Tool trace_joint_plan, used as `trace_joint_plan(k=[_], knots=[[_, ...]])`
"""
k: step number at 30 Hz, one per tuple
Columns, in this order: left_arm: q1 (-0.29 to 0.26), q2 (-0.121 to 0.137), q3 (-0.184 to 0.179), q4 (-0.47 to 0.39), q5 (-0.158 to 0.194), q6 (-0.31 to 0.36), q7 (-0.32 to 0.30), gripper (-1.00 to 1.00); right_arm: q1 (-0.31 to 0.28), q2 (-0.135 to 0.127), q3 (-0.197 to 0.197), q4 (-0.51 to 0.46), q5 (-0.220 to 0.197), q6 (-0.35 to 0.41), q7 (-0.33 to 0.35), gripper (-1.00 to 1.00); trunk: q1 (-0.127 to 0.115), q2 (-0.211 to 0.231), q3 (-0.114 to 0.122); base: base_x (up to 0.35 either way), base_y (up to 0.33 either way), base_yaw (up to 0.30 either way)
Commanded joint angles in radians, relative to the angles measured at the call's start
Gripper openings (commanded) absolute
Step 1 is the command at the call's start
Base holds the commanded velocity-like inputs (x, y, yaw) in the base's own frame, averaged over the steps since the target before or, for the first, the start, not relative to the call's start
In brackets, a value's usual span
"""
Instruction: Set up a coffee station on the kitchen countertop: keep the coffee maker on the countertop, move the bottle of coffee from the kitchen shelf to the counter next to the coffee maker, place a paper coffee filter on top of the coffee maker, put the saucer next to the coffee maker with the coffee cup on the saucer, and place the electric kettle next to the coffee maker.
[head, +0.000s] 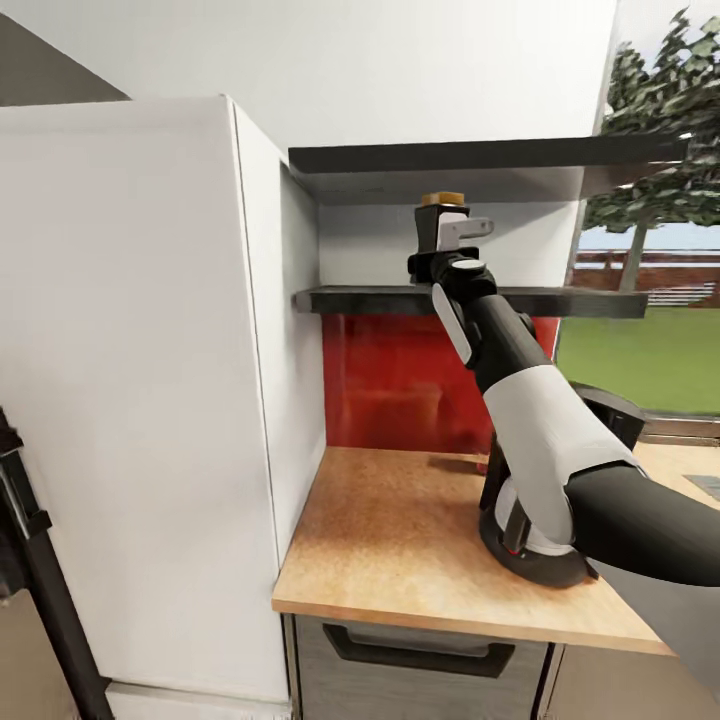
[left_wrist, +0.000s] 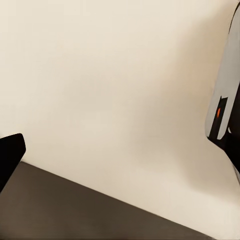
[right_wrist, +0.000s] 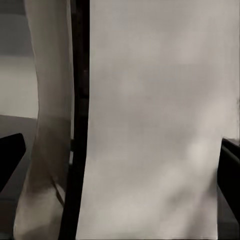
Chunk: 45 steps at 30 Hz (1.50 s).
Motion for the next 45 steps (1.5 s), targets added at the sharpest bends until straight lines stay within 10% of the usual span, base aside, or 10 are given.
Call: trace_joint_plan(k=[1, 31, 45], knots=[[0.000, 0.000, -0.008, 0.000, 0.008, 0.000, 0.002, 1.00, 0.000, 0.000, 0.003, -0.001, 0.001, 0.006, -0.006, -1.00, 0.000, -0.001, 0.000, -0.314, -0.042, 0.000], [-0.012, -0.002, -0.014, -0.064, 0.012, -0.022, 0.000, 1.00, 0.060, 0.005, 0.004, -0.003, -0.002, 0.010, -0.005, -1.00, 0.000, -0.001, 0.000, -0.225, -0.002, 0.000], [-0.012, -0.003, -0.014, -0.090, 0.010, -0.023, -0.002, 1.00, 0.458, 0.002, 0.008, -0.464, -0.002, 0.016, 0.000, -1.00, 0.000, -0.001, 0.000, 0.000, 0.000, 0.000]])
